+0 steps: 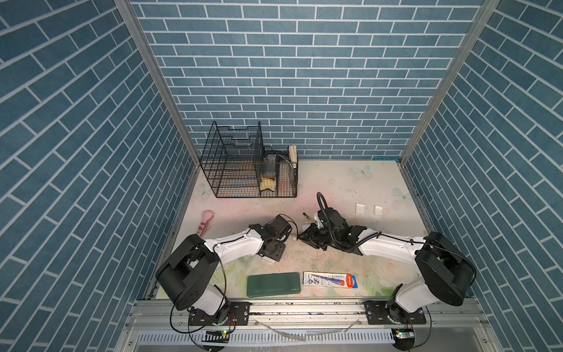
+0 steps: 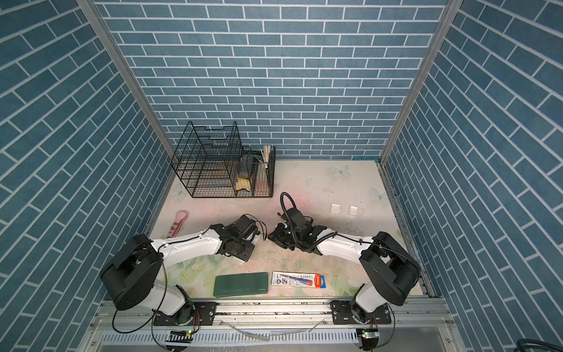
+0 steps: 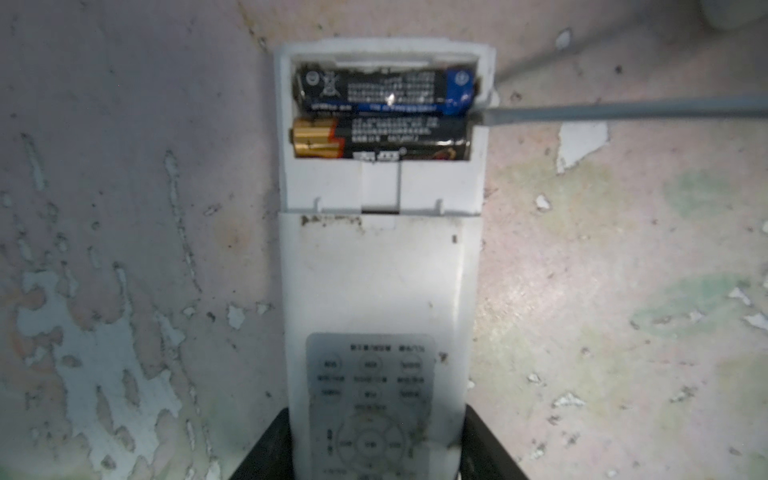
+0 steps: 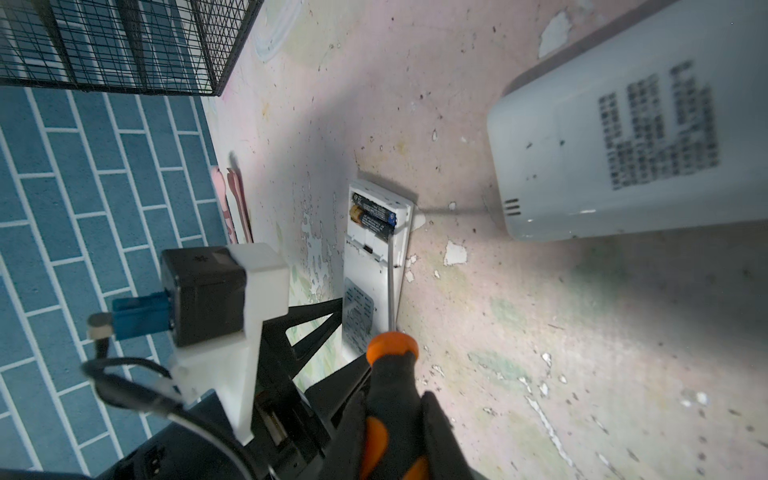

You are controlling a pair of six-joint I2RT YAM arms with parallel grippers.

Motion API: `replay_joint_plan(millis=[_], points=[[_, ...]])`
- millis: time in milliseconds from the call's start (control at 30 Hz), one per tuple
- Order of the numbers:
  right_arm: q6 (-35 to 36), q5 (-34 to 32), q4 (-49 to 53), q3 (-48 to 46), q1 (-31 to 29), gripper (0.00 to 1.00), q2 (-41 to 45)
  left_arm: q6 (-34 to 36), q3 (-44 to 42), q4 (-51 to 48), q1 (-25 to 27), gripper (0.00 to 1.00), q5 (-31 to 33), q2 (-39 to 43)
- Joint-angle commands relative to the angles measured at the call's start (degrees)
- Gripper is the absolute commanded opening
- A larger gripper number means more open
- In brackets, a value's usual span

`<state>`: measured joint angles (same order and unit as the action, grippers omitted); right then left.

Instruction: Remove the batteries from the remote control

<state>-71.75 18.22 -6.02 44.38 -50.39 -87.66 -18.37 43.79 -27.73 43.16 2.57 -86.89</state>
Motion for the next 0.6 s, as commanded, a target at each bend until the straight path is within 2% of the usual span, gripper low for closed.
replay_joint_plan(millis=[0, 567], points=[[-1.08, 0.42, -1.46, -1.05, -0.48, 0.0, -0.88, 0.91, 0.07, -0.93, 0.79, 0.29, -1.34, -1.57], [-2.67, 0.59, -3.03, -0.87, -1.82, 0.0, -2.31, 0.92, -0.02, -0.84, 0.78, 0.28, -1.34, -1.4]])
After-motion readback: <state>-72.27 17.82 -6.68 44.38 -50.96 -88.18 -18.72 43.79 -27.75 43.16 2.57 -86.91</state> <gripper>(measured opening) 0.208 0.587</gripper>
